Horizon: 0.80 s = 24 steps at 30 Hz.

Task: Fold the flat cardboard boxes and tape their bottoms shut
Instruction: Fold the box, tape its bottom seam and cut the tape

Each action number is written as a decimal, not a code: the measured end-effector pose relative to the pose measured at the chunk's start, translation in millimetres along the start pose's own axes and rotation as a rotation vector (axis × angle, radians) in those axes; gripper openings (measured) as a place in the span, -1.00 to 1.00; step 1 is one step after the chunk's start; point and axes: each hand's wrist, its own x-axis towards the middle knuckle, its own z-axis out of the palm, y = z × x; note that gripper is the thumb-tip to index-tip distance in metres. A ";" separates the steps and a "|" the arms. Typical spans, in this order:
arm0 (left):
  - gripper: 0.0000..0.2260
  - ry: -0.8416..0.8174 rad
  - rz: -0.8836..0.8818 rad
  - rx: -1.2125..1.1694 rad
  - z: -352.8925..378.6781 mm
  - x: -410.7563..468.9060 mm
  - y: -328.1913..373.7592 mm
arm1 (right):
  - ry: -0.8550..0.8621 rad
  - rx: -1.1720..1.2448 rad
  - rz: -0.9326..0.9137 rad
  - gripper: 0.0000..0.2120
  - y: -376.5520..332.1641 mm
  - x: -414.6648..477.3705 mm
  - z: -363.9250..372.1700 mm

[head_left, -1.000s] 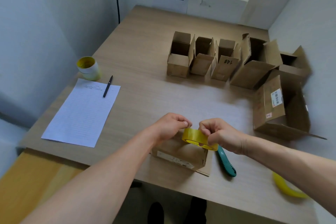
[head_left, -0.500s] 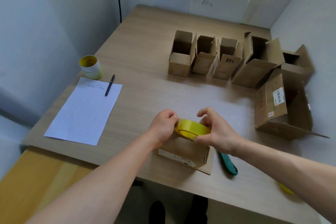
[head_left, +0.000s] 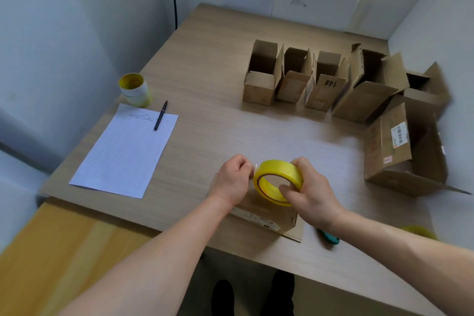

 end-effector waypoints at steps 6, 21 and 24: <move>-0.78 0.156 -0.065 -0.087 -12.0 0.3 2.4 | -0.130 -0.237 -0.032 -0.55 6.5 1.5 -2.0; -0.79 0.118 -0.309 0.036 -34.7 10.1 -48.5 | -0.077 -0.328 -0.134 -0.72 0.0 7.5 12.9; -0.77 0.086 -0.354 0.038 -32.6 11.6 -50.6 | -0.102 -0.351 -0.129 -0.74 -3.3 9.7 13.9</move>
